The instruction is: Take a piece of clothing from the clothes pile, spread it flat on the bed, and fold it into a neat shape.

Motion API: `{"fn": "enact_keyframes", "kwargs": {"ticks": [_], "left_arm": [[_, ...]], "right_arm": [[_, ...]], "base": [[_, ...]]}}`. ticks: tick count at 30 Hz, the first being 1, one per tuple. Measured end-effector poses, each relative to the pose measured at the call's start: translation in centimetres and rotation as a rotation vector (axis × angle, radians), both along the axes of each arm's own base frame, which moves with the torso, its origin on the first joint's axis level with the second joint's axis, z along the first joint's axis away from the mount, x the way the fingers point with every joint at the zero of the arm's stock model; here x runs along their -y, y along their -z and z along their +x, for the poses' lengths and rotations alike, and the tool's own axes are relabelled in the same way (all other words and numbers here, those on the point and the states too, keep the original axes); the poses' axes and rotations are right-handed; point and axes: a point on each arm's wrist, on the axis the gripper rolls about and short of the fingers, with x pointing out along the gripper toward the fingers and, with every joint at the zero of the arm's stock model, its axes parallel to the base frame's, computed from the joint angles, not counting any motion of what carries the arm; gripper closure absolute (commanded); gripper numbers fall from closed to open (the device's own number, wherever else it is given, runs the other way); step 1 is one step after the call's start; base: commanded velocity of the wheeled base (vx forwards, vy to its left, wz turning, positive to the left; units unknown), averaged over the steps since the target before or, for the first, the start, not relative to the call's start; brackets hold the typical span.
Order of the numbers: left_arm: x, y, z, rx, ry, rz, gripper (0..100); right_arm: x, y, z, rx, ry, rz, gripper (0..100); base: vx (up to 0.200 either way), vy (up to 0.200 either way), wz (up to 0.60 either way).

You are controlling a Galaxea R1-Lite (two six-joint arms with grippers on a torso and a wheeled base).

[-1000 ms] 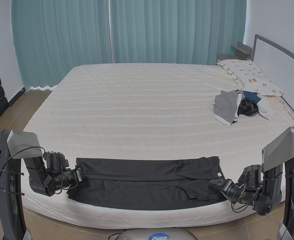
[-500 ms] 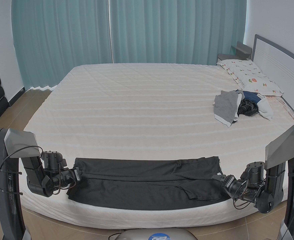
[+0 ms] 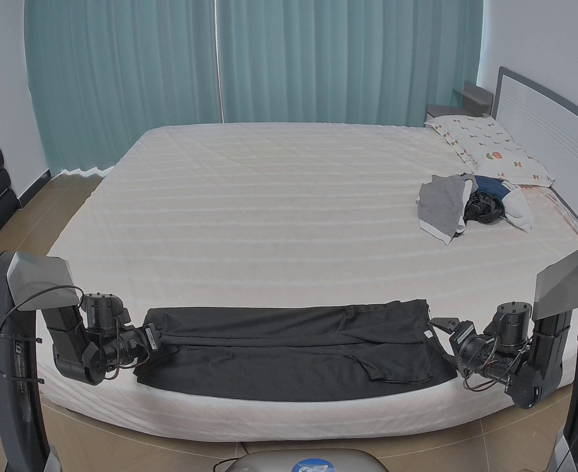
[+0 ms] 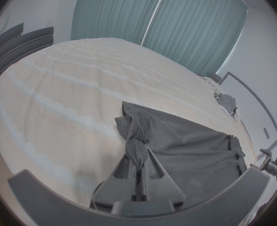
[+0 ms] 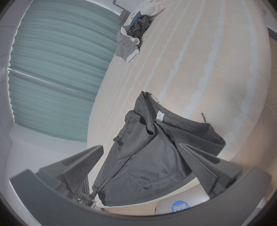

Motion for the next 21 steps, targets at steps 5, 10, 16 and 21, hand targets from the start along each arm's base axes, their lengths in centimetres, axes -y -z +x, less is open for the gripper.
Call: {"fn": "enact_keyframes", "kwargs": {"ticks": [5,10,16,21], "left_arm": [[0.5,-0.7,0.1,0.013,-0.017,-0.040,100],[1.0,-1.4,0.4,0.029,-0.031,-0.075,100],[1.8,-2.2,0.5,0.045,-0.052,-0.079,100],[2.7,-2.6,0.5,0.058,-0.058,-0.060,100]], "right_arm": [[0.4,0.3,0.5,0.005,0.023,0.002,0],[0.6,0.6,0.9,0.007,0.034,0.000,0],[0.6,0.8,1.0,0.003,0.037,-0.001,0],[0.6,0.9,1.0,0.001,0.038,-0.002,0]], "base": [[0.000,0.000,0.00],[0.000,-0.120,0.00],[0.000,-0.200,0.00],[0.000,-0.200,0.00]]}}
